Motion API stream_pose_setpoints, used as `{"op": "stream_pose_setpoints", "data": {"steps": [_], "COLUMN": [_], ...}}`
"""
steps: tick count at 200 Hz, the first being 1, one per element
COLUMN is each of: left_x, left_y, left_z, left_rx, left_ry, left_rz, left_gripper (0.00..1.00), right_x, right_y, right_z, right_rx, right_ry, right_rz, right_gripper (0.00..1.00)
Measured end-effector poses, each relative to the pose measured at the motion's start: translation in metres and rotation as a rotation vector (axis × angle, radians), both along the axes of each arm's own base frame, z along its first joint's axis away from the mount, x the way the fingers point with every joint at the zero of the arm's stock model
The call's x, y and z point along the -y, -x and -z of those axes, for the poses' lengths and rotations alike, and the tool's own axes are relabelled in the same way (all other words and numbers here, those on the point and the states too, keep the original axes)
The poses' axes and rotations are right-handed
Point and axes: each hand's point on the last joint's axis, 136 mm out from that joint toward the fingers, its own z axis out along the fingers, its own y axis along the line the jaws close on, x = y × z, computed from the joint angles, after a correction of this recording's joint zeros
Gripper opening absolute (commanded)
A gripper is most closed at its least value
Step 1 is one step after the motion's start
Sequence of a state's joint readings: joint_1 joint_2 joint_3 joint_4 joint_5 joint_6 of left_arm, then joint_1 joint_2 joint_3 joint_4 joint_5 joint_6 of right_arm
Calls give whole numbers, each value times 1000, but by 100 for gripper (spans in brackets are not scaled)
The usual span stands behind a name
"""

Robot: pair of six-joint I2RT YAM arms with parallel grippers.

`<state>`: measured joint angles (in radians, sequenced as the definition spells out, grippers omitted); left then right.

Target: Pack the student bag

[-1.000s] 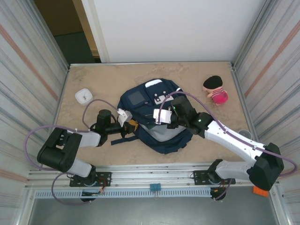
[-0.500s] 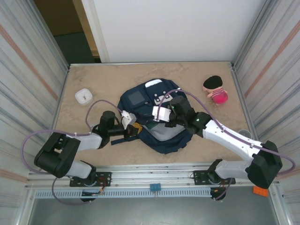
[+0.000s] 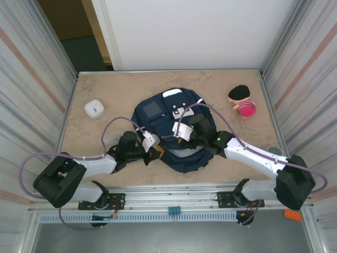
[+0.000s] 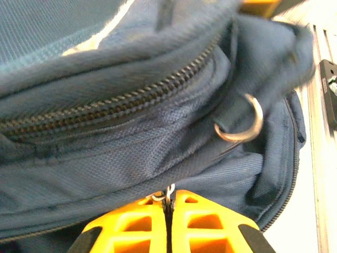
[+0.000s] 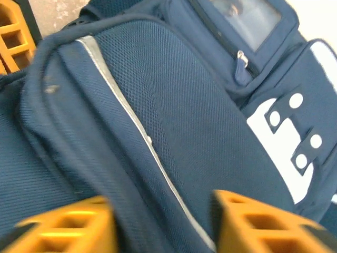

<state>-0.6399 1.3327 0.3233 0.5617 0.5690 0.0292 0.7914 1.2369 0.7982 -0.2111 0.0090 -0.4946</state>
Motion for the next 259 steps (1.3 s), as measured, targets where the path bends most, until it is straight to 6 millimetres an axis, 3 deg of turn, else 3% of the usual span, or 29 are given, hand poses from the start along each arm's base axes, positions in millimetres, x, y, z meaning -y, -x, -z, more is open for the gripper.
{"op": "stream_pose_setpoints", "data": {"steps": [20, 51, 66, 86, 111, 124, 164, 216, 259], "left_x": [-2, -6, -8, -9, -10, -10, -9, -3, 3], "left_y": [5, 6, 5, 5, 5, 5, 8, 20, 28], "left_z": [5, 6, 7, 8, 7, 6, 0, 2, 4], "left_rx": [-12, -18, -18, -18, -19, -17, -3, 11, 10], "left_ry": [-21, -46, -55, -60, -62, -61, -53, -76, -91], "left_rz": [-3, -23, -33, -39, -41, -42, -35, 8, 32], "left_gripper": [0, 0, 0, 0, 0, 0, 0, 0, 0], "right_x": [7, 16, 22, 29, 38, 39, 27, 21, 15], "right_y": [11, 30, 42, 59, 73, 77, 69, 53, 46], "right_z": [-10, -47, -49, -25, 23, 35, 38, 56, 62], "right_rx": [-124, -327, -442, -628, -839, -911, -1033, -1074, -1073], "right_ry": [-132, -468, -621, -766, -803, -820, -926, -948, -953], "right_rz": [137, 366, 459, 588, 788, 861, 957, 1036, 1036], "right_gripper": [65, 64, 62, 62, 65, 67, 67, 50, 46]}}
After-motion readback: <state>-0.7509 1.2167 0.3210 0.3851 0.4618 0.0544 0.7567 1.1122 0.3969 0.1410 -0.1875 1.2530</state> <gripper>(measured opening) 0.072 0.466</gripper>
